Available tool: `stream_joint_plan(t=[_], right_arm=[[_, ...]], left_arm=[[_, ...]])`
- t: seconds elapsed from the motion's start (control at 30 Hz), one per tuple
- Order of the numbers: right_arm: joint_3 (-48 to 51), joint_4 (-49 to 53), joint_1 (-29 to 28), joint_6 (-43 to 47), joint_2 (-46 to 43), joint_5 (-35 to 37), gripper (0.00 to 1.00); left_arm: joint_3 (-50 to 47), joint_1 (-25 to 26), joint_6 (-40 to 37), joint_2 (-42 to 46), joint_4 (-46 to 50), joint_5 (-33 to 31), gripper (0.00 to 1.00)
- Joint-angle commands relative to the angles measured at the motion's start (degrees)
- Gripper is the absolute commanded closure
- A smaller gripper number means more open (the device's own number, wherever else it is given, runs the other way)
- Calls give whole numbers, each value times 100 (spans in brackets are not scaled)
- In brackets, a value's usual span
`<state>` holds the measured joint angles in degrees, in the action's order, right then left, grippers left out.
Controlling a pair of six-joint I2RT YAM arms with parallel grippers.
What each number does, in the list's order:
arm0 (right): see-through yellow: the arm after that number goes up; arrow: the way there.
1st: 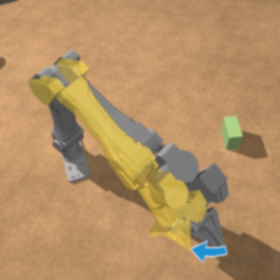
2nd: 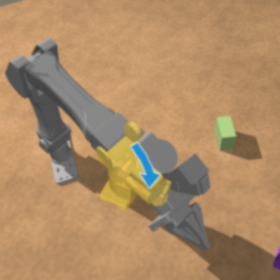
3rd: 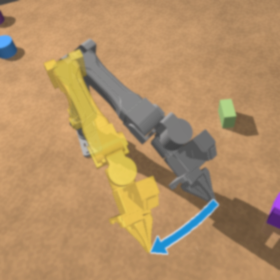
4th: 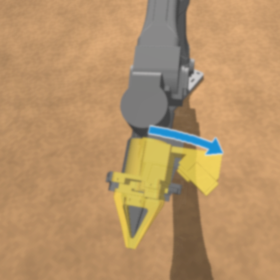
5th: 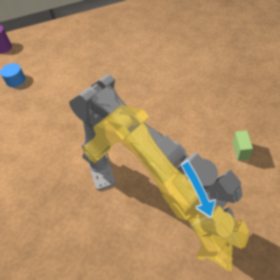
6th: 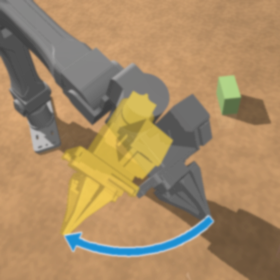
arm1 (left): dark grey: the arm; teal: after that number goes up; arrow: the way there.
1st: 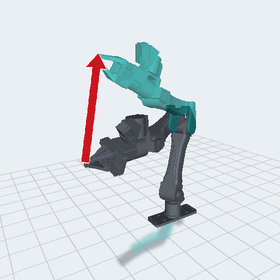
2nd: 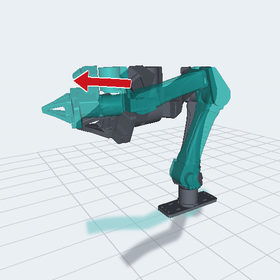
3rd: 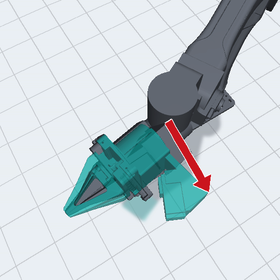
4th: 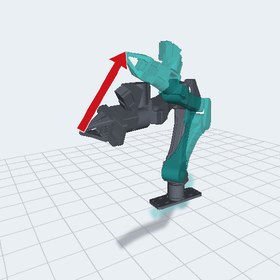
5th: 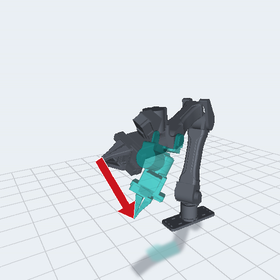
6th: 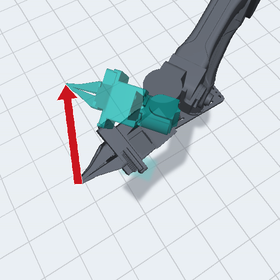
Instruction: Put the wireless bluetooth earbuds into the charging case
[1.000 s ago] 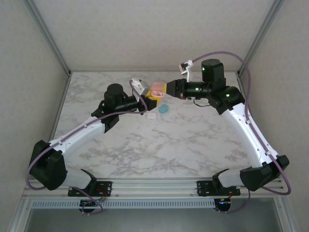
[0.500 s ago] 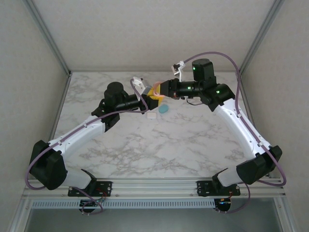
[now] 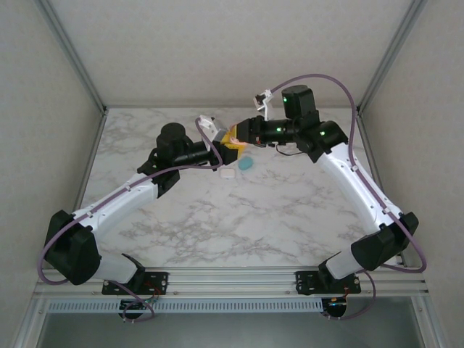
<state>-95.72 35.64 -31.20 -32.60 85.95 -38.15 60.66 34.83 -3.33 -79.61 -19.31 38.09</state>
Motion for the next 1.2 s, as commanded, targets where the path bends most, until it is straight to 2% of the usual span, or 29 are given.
stream_joint_plan(t=[0.0, 0.4, 0.53, 1.17], right_arm=[[-221, 446, -85, 255, 131, 281, 76], [-559, 830, -133, 405, 282, 651, 74], [-678, 969, -159, 455, 295, 982, 75], [-648, 680, -317, 477, 343, 1047, 75]], left_arm=[[176, 71, 139, 86, -354, 75, 93], [165, 75, 149, 148, -355, 70, 93], [165, 77, 158, 157, -354, 95, 93], [131, 85, 335, 122, -635, 127, 93]])
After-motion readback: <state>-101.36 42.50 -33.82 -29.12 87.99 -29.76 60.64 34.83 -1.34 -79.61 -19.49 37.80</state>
